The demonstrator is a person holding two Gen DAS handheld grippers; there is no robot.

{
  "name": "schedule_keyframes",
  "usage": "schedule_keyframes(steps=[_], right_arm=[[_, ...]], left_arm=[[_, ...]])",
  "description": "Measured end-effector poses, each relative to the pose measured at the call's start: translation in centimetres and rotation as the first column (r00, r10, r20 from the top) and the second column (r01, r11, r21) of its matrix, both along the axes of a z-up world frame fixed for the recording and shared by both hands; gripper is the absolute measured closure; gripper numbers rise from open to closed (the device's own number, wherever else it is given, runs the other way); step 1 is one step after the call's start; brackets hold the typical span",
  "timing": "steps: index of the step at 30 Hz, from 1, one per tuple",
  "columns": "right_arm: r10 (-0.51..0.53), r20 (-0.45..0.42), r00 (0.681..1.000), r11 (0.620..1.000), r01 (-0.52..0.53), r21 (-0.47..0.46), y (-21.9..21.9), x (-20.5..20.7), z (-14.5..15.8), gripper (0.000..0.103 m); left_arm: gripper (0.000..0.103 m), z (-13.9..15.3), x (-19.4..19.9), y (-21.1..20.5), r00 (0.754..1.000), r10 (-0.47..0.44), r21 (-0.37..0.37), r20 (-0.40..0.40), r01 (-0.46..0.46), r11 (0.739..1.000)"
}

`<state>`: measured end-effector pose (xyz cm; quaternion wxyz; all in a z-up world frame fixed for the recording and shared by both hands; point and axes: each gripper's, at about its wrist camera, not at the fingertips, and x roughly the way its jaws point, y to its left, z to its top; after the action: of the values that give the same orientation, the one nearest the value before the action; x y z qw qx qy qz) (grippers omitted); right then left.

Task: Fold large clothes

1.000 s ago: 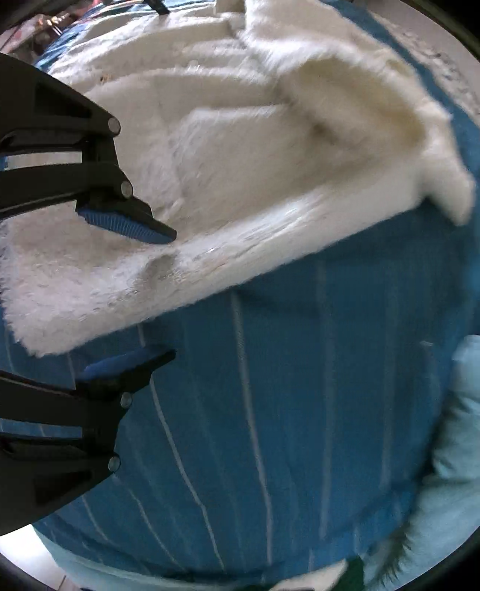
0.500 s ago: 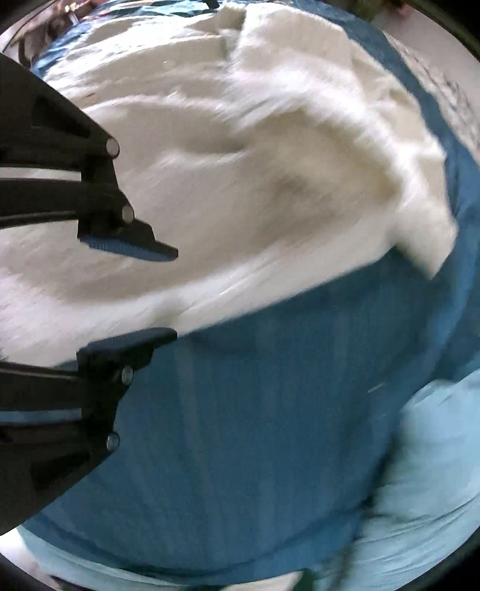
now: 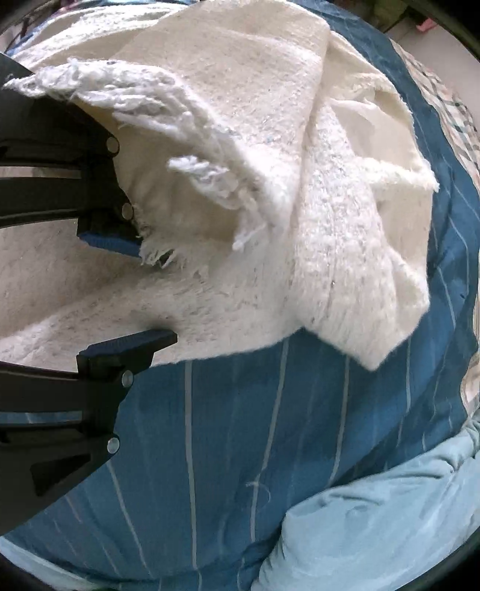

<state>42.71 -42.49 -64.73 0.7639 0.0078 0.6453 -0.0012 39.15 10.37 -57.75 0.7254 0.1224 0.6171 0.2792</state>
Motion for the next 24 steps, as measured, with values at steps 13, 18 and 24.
schedule_keyframes(steps=[13, 18, 24], right_arm=[[-0.144, -0.068, 0.987, 0.987, 0.137, -0.088, -4.1, 0.2, 2.0, 0.064], [-0.103, -0.182, 0.978, 0.994, 0.095, -0.050, -2.9, -4.5, 4.7, 0.062], [0.050, -0.379, 0.924, 0.996, -0.073, -0.045, 3.5, -9.9, -3.0, 0.062]], left_arm=[[0.000, 2.2, -0.8, 1.9, 0.999, 0.040, -0.064, -0.018, -0.041, 0.997], [0.000, 5.7, -7.8, -0.7, 0.999, 0.009, -0.170, -0.047, -0.017, 0.985], [0.000, 1.2, -13.9, -7.8, 0.979, -0.119, -0.231, -0.166, 0.078, 0.970]])
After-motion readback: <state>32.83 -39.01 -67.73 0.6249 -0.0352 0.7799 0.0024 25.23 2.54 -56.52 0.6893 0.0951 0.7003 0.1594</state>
